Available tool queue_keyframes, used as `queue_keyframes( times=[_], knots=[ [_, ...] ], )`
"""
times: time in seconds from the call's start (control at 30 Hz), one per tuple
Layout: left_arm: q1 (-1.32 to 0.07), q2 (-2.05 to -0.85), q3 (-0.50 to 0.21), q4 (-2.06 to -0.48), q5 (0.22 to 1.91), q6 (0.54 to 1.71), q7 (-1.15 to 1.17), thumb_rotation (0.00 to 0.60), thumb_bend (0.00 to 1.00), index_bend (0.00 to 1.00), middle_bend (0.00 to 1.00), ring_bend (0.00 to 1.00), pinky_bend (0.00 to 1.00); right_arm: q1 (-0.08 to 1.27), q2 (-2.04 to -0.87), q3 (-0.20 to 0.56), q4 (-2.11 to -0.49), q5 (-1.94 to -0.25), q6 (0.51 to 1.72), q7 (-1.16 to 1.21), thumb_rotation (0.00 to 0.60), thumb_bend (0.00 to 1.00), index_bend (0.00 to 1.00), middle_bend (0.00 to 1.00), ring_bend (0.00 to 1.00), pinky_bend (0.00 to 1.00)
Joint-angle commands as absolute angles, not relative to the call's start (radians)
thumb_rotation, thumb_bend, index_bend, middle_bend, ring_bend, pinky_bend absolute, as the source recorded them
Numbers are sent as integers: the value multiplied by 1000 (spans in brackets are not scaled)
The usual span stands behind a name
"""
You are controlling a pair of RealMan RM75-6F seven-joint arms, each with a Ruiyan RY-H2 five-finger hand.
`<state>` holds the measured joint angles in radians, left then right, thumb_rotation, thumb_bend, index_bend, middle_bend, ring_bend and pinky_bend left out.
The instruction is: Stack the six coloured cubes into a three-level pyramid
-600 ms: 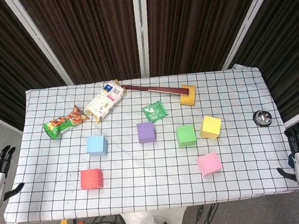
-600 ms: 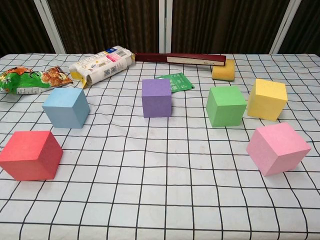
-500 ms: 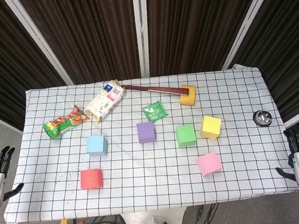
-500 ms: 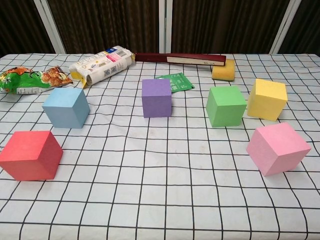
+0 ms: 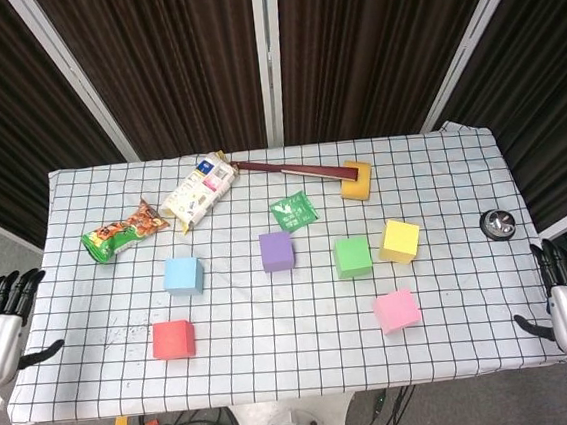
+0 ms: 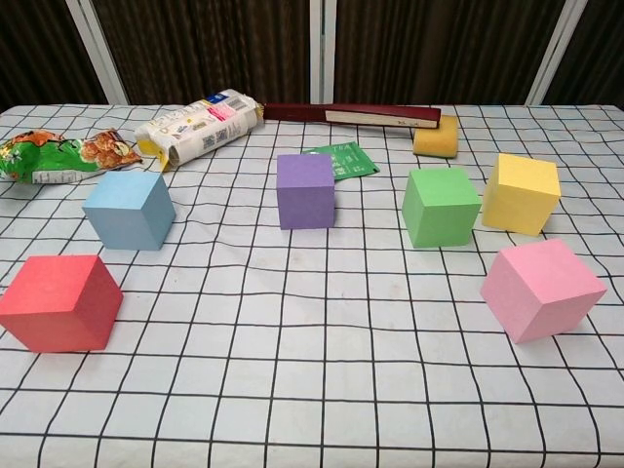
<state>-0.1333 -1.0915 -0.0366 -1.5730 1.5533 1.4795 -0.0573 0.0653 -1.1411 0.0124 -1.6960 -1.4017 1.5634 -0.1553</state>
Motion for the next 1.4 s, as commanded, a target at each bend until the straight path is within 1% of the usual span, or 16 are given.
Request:
queue_keyframes(
  times=[0.03,0.27,0.37,0.53,0.77,0.97,1.13,1.3,1.4],
  knots=[
    [-197,-1099,-63,-1591,1544,1405,-94,600,0,56,58,0,68,66,-1131,20,-1702,-1408,1557,-145,600,0,0,0,0,0],
    [-345,-1188,-114,-1514,1495,1202,-226,600,0,55,70,0,69,96,-1075,63,-1766,-1387,1508,-129,600,0,0,0,0,0],
    [-412,-1222,-113,-1471,1499,1105,-274,600,0,53,72,0,69,101,-1059,74,-1792,-1383,1499,-131,600,0,0,0,0,0],
    [-487,-1264,-102,-1412,1498,988,-331,600,0,44,72,0,68,107,-1049,89,-1809,-1373,1489,-130,600,0,0,0,0,0],
    [-550,-1361,-94,-1308,1519,952,-363,600,0,35,61,0,73,108,-1051,95,-1798,-1343,1464,-138,600,0,0,0,0,0],
    [-588,-1423,-81,-1245,1520,919,-403,600,0,35,76,0,73,105,-1055,102,-1787,-1329,1453,-111,600,0,0,0,0,0],
    [-610,-1482,-77,-1185,1497,888,-416,600,0,35,151,0,74,105,-1060,104,-1777,-1317,1439,-101,600,0,0,0,0,0],
    [-625,-1527,-82,-1146,1468,869,-422,600,0,35,200,0,77,105,-1064,103,-1762,-1294,1415,-98,600,0,0,0,0,0],
    [-623,-1559,-96,-1118,1439,880,-392,600,41,49,263,0,80,103,-1066,105,-1750,-1288,1412,-86,600,0,0,0,0,0]
  ],
)
